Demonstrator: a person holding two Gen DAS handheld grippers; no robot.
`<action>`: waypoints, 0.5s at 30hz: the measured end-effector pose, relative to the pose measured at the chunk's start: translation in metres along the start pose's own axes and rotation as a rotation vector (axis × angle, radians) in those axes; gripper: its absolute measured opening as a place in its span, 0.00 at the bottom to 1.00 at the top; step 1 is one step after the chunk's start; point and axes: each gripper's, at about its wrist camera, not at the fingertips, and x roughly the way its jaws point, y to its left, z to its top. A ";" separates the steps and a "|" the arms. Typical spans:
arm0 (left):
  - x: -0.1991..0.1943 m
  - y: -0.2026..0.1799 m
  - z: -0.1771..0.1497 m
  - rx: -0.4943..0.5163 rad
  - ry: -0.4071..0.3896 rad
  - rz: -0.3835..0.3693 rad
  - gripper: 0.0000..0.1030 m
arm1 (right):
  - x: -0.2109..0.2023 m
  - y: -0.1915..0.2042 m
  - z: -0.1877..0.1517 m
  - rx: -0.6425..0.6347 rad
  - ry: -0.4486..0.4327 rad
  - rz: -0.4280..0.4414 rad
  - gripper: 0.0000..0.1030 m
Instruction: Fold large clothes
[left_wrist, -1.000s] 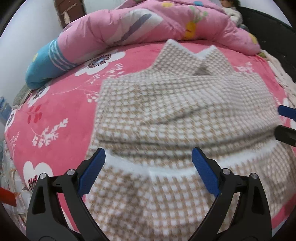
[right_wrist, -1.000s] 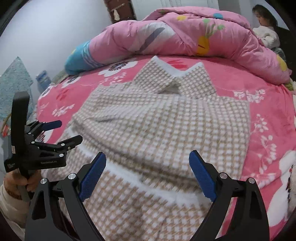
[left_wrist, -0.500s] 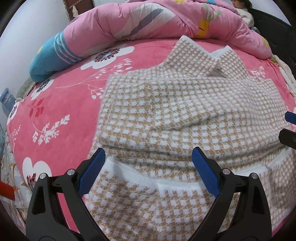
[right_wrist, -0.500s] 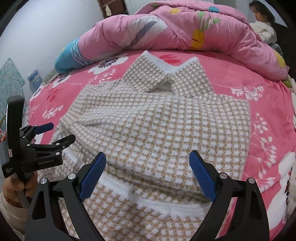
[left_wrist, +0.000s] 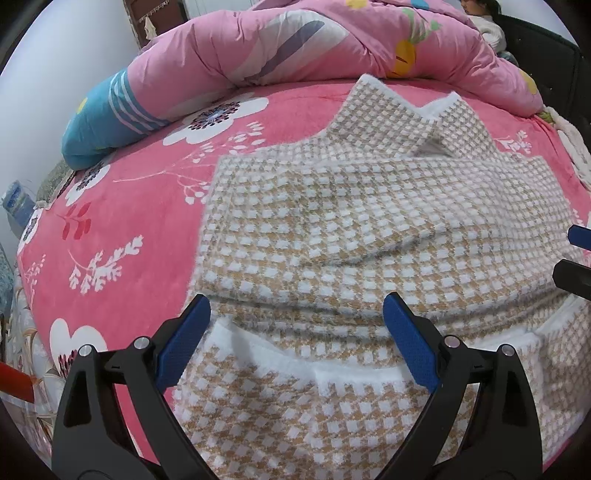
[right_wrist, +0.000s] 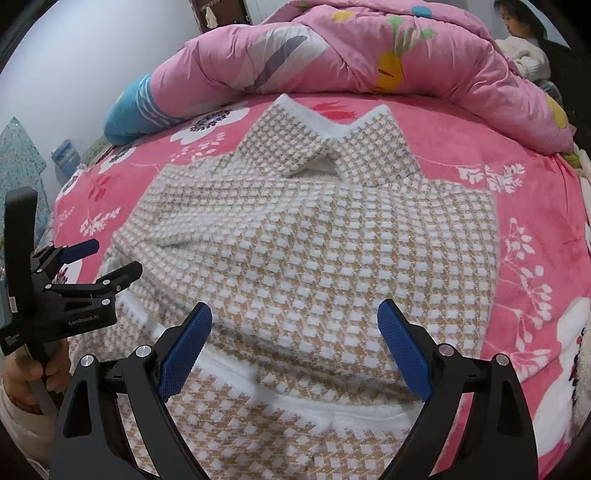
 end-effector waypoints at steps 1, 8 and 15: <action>0.000 0.000 0.000 -0.001 0.000 0.000 0.88 | 0.000 0.000 0.000 0.001 0.000 0.000 0.86; 0.001 0.001 0.000 0.000 -0.001 0.001 0.88 | 0.001 0.001 0.000 -0.001 0.001 -0.001 0.86; 0.002 0.001 0.000 0.000 -0.001 0.001 0.88 | 0.002 0.000 -0.001 -0.001 0.004 0.000 0.86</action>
